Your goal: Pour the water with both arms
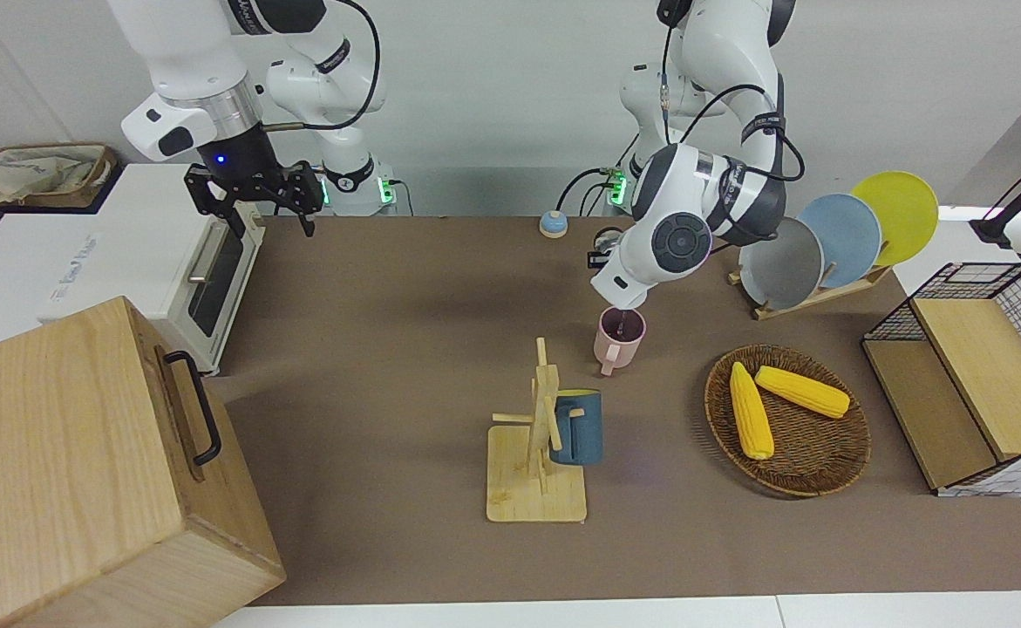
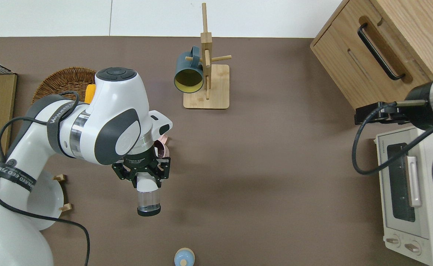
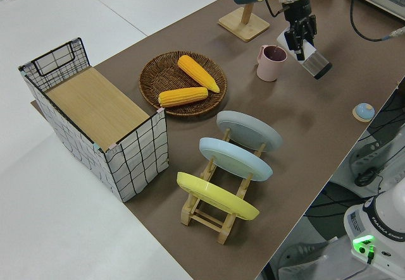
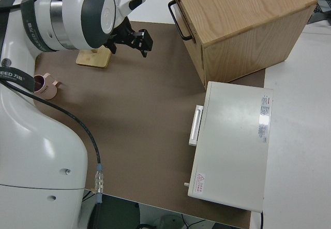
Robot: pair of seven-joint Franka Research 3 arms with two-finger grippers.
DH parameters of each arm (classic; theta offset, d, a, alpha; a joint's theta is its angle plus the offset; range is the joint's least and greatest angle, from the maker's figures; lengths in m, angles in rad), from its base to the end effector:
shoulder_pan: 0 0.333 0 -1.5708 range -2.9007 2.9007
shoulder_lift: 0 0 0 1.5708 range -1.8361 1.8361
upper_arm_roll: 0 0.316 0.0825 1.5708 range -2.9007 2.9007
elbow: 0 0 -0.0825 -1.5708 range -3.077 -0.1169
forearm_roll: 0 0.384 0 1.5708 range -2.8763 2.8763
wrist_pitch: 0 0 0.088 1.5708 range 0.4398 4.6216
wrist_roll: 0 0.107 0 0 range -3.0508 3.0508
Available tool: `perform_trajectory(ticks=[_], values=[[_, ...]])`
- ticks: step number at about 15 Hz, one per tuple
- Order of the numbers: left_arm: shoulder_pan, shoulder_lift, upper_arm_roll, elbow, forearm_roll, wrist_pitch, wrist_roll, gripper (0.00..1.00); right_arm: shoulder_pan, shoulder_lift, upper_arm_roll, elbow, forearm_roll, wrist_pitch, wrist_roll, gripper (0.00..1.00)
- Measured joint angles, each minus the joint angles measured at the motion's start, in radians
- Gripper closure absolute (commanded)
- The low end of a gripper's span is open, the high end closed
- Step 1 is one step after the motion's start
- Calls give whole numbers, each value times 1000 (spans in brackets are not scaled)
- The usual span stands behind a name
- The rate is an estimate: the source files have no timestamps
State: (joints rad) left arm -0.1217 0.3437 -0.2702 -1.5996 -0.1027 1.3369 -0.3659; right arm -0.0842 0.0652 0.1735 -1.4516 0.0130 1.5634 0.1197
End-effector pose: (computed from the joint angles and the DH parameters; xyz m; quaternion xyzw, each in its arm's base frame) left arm 0.5396 -0.2198 0.4099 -0.9515 0.0151 0.3067 0.0184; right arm 0.5724 0.0489 0.6438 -0.9995 0.0153 -0.0224 0.0145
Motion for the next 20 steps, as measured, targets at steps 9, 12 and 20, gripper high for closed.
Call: perform_trajectory(ticks=[9, 12, 20], values=[[-1, -4, -7, 9, 0, -9, 0, 1000, 0, 0, 0, 0, 0, 0, 0, 11], [0, -11, -5, 9, 0, -9, 0, 1000, 0, 0, 0, 0, 0, 0, 0, 9], [1, -50, 1, -40, 0, 40, 3, 1000, 0, 0, 0, 0, 0, 0, 0, 9]])
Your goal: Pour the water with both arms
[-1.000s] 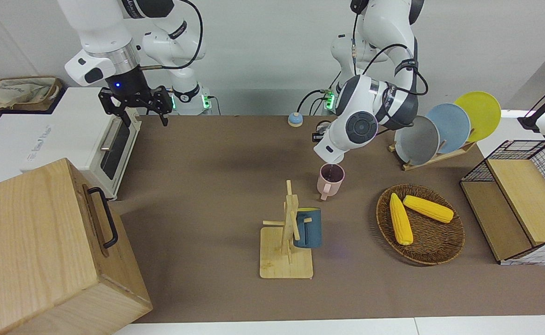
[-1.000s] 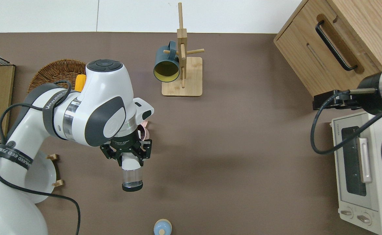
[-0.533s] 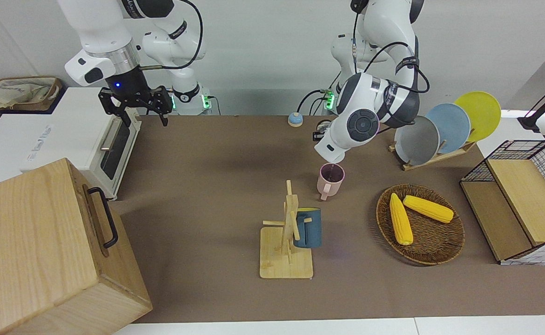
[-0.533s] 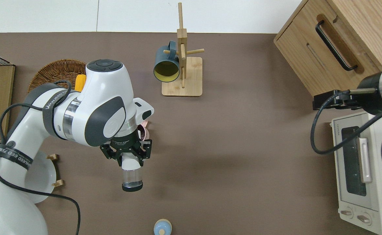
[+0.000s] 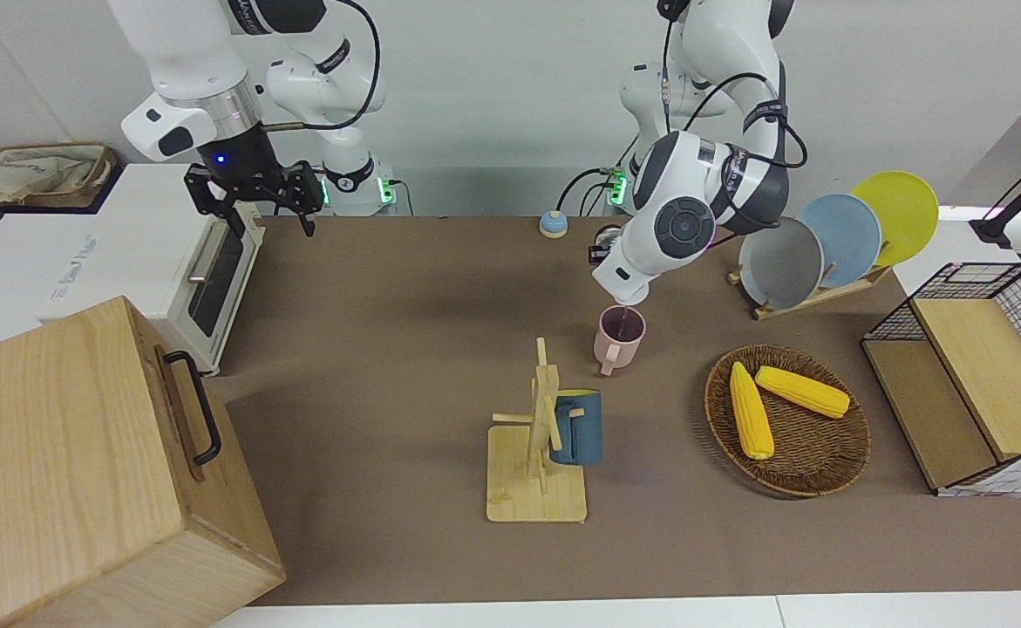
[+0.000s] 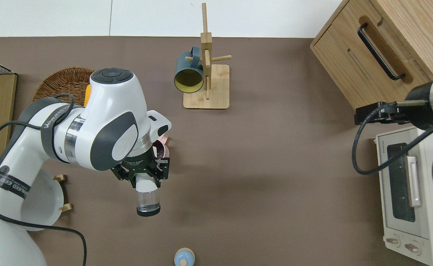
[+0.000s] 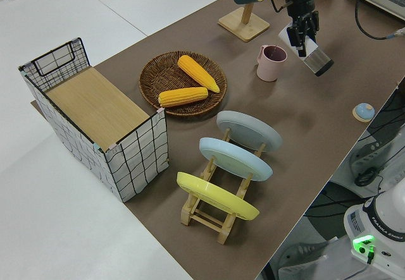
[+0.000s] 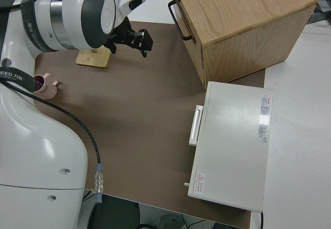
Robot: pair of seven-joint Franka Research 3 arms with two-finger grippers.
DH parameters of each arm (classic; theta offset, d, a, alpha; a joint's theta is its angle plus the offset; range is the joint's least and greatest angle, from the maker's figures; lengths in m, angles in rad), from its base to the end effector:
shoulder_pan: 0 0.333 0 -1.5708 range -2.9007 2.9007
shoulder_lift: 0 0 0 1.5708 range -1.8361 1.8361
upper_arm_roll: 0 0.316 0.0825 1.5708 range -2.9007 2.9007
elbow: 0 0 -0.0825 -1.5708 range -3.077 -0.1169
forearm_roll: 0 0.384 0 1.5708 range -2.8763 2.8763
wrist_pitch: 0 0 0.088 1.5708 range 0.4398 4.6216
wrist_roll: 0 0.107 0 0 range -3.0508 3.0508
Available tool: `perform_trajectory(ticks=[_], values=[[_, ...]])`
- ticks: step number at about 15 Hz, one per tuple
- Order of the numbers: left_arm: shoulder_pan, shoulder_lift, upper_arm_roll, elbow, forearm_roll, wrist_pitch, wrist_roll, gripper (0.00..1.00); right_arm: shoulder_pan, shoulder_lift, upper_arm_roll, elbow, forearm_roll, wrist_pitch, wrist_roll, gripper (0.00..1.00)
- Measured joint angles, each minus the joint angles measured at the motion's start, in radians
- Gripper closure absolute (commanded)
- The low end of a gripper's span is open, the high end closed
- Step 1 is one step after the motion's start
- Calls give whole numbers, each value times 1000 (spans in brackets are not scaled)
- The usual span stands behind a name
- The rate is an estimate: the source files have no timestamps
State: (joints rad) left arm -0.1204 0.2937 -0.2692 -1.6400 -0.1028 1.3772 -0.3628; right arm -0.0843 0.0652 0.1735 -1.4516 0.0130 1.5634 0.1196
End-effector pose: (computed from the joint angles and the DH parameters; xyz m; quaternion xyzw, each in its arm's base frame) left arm 0.5334 -0.2183 0.4221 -0.9589 0.0139 0.2831 0.0154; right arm 0.5724 0.0489 0.6438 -0.9995 0.0153 -0.0224 0.0145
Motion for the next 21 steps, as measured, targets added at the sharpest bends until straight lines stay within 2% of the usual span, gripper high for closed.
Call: perform_trajectory(ticks=[11, 15, 21], values=[[0, -316, 4, -411, 0, 456, 6, 1000, 0, 0, 0, 0, 0, 0, 0, 11], [0, -374, 3, -536, 0, 606, 7, 1000, 0, 0, 0, 0, 0, 0, 0, 9], [6, -431, 5, -590, 0, 661, 7, 1000, 0, 0, 0, 0, 0, 0, 0, 9]])
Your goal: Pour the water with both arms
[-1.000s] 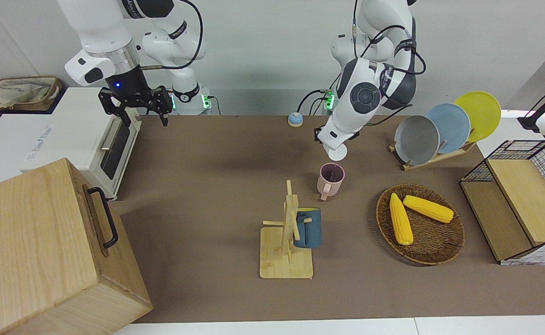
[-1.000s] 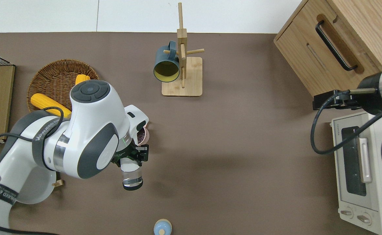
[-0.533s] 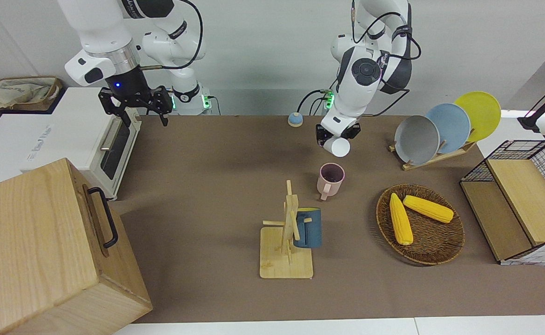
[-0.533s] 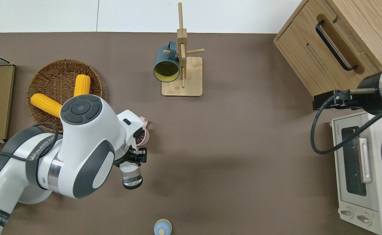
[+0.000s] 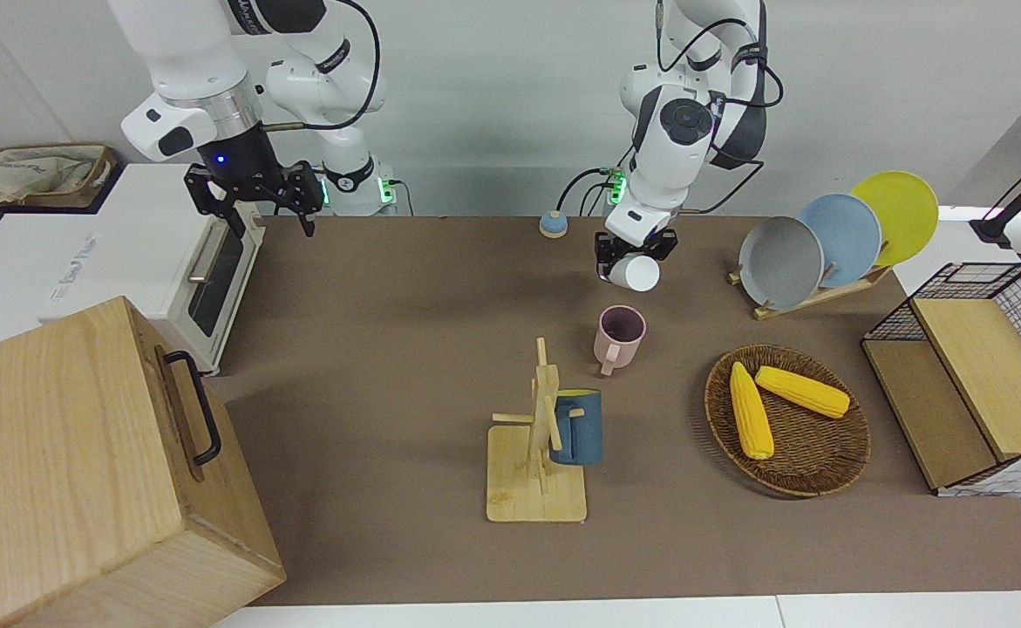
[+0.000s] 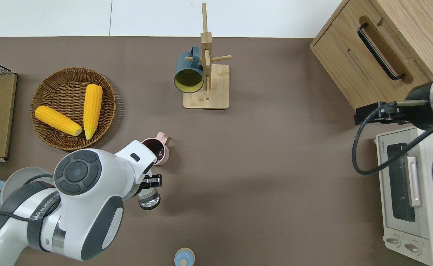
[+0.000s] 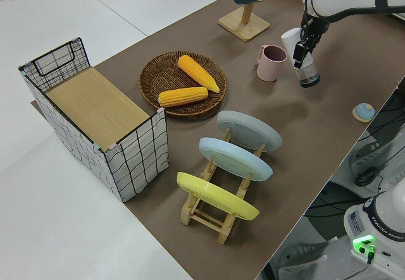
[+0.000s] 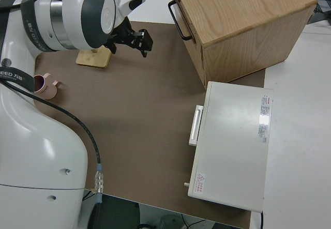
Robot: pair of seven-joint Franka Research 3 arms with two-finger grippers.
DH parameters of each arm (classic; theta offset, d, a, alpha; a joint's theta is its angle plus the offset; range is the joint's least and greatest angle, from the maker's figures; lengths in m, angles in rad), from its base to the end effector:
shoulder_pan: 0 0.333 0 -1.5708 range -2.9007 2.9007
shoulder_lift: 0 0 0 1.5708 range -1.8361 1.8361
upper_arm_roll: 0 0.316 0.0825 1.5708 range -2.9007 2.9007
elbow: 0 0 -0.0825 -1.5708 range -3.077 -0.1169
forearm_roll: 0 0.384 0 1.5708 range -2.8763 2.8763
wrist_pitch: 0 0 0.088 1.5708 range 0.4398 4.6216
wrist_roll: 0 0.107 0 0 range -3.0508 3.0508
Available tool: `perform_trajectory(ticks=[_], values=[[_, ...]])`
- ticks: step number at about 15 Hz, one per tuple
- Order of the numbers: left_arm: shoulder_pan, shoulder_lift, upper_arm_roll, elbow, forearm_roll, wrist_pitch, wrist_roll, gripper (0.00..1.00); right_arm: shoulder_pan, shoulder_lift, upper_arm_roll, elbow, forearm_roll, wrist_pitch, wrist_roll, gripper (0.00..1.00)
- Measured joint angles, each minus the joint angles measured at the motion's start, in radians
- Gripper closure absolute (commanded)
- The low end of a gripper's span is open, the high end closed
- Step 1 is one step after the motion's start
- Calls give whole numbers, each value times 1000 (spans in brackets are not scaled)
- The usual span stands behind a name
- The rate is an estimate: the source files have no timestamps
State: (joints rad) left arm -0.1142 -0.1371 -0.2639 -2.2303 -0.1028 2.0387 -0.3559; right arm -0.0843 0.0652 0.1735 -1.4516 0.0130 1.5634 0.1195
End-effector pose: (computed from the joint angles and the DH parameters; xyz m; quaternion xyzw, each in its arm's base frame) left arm 0.4573 -0.1900 0.4232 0.9991 0.0151 -0.0370 0.0151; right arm 0.5724 0.0489 0.6438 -0.9995 0.0153 -0.0224 0.0145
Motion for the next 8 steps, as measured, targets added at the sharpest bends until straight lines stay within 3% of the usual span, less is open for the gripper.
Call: perform_trajectory(ticks=[4, 8], values=[[64, -50, 4, -32, 8, 82, 3, 1000, 0, 0, 0, 0, 0, 0, 0, 9], [158, -73, 8, -35, 78, 173, 8, 1000, 0, 0, 0, 0, 0, 0, 0, 11]])
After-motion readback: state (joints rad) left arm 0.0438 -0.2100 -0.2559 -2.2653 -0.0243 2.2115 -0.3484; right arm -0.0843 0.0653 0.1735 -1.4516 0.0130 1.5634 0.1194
